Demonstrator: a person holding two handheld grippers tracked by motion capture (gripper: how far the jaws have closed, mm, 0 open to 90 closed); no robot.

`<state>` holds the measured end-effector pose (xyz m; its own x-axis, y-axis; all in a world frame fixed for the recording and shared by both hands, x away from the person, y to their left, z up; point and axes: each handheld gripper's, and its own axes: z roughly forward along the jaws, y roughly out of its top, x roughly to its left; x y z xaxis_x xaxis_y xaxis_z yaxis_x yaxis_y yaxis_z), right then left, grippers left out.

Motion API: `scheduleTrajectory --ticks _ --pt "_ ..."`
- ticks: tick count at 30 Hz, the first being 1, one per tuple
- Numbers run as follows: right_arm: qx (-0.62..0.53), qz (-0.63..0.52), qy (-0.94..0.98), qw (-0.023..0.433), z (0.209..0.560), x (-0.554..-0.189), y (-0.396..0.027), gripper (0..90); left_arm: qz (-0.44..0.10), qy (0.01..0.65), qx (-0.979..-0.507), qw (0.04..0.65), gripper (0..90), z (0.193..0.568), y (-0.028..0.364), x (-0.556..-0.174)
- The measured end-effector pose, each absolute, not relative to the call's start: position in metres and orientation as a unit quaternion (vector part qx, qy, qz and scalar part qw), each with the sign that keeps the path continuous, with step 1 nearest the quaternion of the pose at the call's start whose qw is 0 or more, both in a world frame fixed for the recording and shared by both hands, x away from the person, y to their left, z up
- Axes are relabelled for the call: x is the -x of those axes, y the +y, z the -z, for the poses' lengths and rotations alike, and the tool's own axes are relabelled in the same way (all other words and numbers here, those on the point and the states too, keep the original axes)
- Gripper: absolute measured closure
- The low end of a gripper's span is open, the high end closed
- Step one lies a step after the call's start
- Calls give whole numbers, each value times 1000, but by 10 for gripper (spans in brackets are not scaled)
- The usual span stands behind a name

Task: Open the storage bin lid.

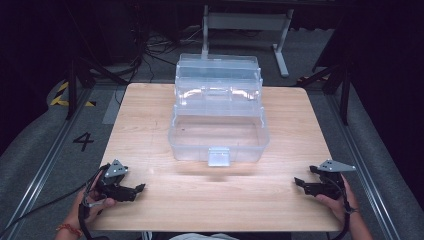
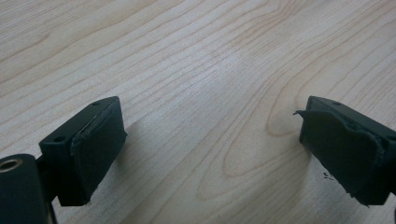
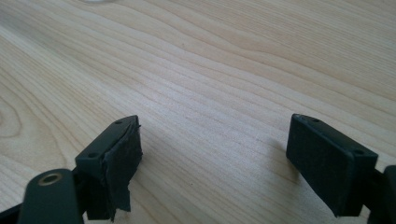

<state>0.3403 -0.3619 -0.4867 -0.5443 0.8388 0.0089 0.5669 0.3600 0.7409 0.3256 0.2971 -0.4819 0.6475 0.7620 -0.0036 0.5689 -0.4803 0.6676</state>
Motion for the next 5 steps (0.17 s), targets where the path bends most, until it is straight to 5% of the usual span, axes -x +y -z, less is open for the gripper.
scheduleTrajectory --ticks 5 --pt "-439 -357 802 192 487 -341 -362 187 -154 391 -848 324 66 482 297 -326"
